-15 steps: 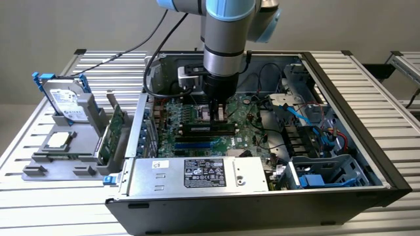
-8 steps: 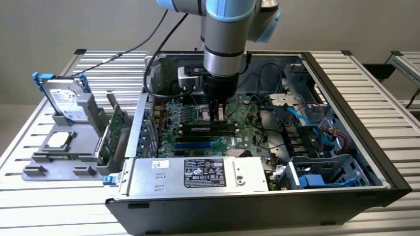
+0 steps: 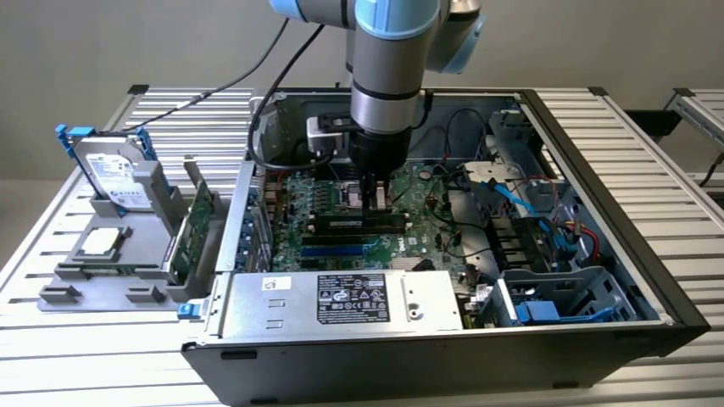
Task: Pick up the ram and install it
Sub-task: 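Insert the ram into the slot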
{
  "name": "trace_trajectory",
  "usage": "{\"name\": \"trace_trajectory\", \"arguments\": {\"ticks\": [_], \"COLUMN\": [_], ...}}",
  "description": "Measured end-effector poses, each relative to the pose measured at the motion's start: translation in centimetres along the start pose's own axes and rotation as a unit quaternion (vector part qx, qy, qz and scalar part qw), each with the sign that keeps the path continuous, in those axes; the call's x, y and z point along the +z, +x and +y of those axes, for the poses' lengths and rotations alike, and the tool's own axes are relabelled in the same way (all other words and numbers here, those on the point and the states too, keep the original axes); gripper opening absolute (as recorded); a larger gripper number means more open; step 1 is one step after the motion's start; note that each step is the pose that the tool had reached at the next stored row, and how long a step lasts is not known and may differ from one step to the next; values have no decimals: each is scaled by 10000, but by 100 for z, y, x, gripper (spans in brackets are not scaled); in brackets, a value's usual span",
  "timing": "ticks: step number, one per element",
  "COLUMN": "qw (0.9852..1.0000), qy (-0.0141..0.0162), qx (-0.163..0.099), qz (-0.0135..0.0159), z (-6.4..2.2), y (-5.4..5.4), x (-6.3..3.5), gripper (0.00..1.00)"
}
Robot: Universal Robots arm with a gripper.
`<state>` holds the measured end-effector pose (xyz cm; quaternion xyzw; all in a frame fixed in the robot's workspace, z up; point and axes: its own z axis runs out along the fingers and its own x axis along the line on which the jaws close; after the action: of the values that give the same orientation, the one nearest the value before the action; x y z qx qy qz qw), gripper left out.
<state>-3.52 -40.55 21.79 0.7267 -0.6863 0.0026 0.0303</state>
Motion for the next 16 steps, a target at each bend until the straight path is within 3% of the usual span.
{"name": "trace_trajectory", "arguments": {"ticks": [5,6,8,9,16], "qw": [10000,10000,10000,10000,10000], "qy": [0,0,1,1,-2], "qx": [0,0,0,0,0], "qz": [0,0,-2,-2,-6], "z": [0,0,0,1,31], "y": [0,0,0,1,12], "x": [5,5,-4,-25,-264], "gripper": [27,39,39,45,45]}}
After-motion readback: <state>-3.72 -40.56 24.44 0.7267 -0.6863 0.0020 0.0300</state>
